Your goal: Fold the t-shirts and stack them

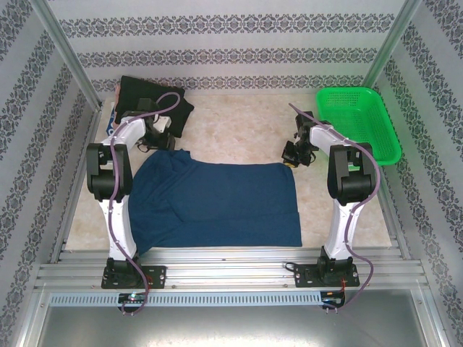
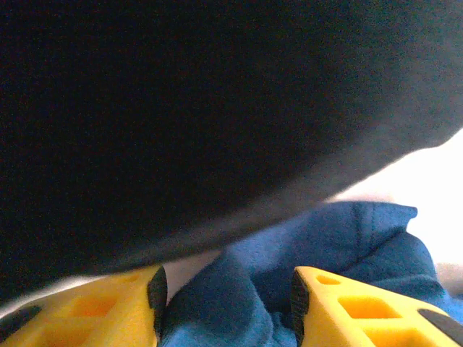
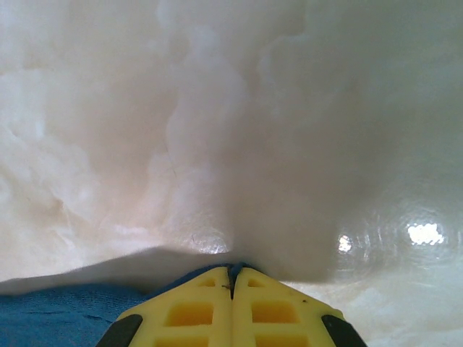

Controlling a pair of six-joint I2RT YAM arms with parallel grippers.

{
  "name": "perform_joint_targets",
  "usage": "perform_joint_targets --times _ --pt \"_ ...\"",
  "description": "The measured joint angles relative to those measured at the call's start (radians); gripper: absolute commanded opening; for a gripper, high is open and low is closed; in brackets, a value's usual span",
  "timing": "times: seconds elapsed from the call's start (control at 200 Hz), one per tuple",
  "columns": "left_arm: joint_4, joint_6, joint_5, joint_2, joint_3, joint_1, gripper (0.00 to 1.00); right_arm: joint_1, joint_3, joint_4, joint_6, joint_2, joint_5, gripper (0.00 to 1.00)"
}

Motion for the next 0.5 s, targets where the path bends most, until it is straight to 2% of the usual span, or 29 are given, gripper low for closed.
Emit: perform_joint_targets --times 0.135,0.31,0.5 --pt "-0.014 0.019 0.004 0.004 0.000 -0.005 0.31 0.000 0.002 -0.004 0.000 0.000 0.000 0.06" --pt "-0.060 0.040 0.014 0.044 0.055 -0.006 0.02 0.000 0.002 -0.007 0.000 0.000 0.000 0.05" --pt "-0.070 0.050 0.002 0.040 0.060 -0.001 0.00 0.000 0.002 -0.007 0.000 0.000 0.000 0.00"
